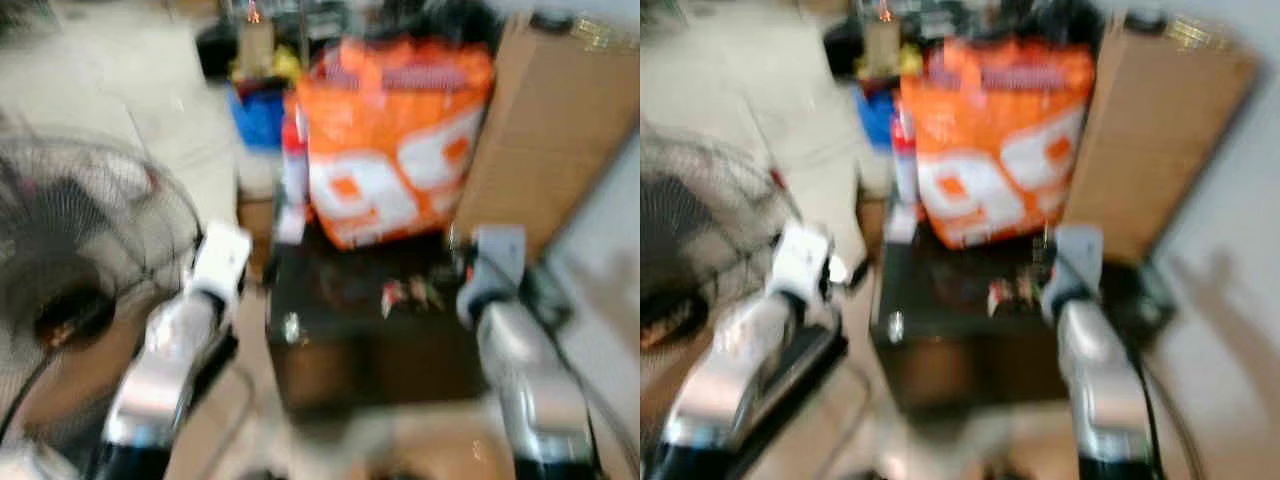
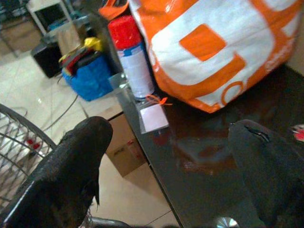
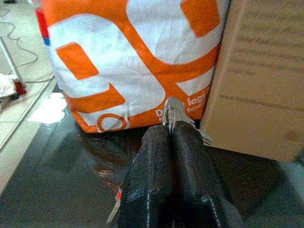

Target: Hang keys on a hook

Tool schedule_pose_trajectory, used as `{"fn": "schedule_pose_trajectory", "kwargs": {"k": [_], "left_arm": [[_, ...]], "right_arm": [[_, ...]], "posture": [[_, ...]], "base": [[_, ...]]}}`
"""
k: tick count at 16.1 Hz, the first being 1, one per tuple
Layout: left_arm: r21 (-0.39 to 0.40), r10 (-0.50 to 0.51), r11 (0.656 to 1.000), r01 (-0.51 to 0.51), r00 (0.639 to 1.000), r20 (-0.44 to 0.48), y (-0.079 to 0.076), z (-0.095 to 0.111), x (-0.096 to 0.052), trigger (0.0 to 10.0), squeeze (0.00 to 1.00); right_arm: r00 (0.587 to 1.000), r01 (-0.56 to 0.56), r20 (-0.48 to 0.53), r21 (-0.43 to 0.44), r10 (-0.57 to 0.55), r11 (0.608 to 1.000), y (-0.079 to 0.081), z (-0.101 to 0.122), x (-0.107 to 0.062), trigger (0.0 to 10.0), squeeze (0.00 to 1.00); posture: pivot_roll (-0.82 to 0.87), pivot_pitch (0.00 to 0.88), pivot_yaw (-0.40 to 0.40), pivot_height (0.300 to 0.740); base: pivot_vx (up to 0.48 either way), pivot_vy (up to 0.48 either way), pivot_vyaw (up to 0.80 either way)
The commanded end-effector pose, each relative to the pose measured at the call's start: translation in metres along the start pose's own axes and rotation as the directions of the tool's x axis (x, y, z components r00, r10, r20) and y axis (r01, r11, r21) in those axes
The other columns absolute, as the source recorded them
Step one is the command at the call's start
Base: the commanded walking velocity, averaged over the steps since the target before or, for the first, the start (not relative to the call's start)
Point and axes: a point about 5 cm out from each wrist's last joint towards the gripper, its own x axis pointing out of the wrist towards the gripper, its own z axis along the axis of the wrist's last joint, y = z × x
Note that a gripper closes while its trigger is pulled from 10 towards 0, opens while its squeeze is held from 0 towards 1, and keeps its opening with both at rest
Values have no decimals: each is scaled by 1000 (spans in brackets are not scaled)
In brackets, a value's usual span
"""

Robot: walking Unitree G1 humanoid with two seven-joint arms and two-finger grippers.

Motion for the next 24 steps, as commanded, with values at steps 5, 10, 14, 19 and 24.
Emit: {"fn": "schedule_pose_trajectory", "kwargs": {"k": [5,10,14,19,24], "left_arm": [[-4,-10,1000,10,1000,16,-1,4,7,10000,0],[-1,-5,1000,5,1000,13,-1,3,8,10000,0],[4,3,1000,-4,1000,17,-1,4,9,10000,0],[-17,11,1000,-10,999,33,-1,5,10,10000,0],[-16,-26,1000,26,999,46,-1,8,11,10000,0]], "right_arm": [[997,54,57,2,-54,999,-8,10,-5,10000,0],[994,94,43,30,-95,995,-10,8,-10,10000,0],[993,107,54,6,-108,994,-11,11,-6,10000,0],[998,16,62,-33,-14,999,-2,13,-2,10000,0],[996,-35,83,-45,39,998,6,18,2,10000,0]], "posture": [[-116,0,56,740],[-119,0,61,740],[-122,0,56,740],[-115,0,51,740],[-98,0,41,740]], "base": [[0,0,-473],[0,0,-793],[0,0,-788],[0,-130,-608],[48,0,-298]]}}
